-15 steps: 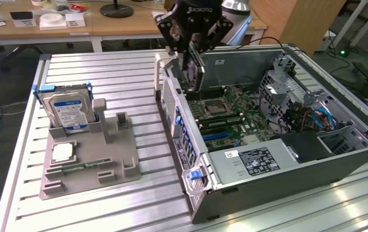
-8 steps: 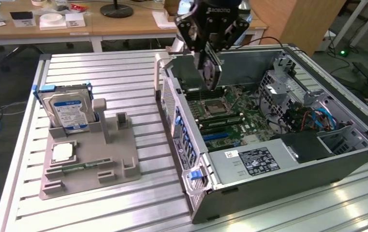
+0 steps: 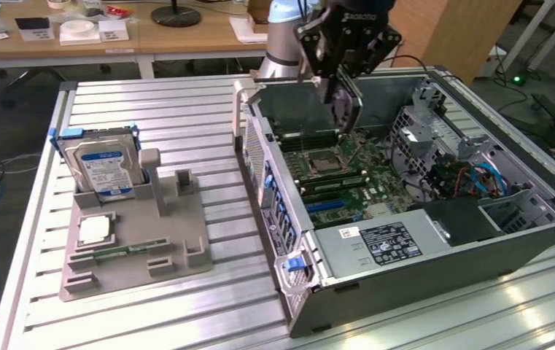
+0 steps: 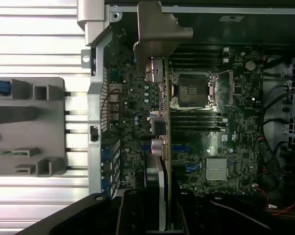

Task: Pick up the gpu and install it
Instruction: 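Pick up the gpu and move the gpu toward the slot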

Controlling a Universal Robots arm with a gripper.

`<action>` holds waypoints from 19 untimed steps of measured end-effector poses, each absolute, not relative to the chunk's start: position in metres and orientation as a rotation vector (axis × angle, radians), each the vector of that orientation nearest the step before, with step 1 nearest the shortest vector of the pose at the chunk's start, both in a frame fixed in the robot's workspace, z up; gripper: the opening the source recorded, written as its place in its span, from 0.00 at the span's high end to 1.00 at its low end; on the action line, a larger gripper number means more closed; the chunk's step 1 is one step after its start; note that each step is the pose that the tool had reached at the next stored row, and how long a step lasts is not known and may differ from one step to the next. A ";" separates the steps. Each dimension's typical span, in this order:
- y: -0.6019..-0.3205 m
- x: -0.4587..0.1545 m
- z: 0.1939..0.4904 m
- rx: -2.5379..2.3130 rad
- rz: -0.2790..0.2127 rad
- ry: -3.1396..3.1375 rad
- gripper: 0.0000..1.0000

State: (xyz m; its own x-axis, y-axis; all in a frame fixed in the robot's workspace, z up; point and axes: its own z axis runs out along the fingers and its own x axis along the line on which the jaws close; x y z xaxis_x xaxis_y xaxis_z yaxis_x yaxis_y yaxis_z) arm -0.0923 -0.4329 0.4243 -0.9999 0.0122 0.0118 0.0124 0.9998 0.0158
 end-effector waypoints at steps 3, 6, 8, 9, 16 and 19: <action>-0.433 -0.079 0.424 -0.019 -0.025 -3.130 0.72; -0.433 -0.066 0.423 -0.019 -0.025 -3.130 0.72; -0.433 -0.057 0.423 -0.019 -0.025 -3.130 0.72; -0.433 -0.052 0.423 -0.019 -0.025 -3.130 0.72; -0.433 -0.020 0.421 -0.019 -0.025 -3.130 0.72; -0.433 -0.007 0.421 -0.019 -0.025 -3.130 0.72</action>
State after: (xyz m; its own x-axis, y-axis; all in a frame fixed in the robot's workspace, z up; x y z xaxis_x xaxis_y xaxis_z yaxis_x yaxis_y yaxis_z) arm -0.0066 -0.4329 0.4205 -0.9999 0.0122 0.0118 0.0124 0.9998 0.0158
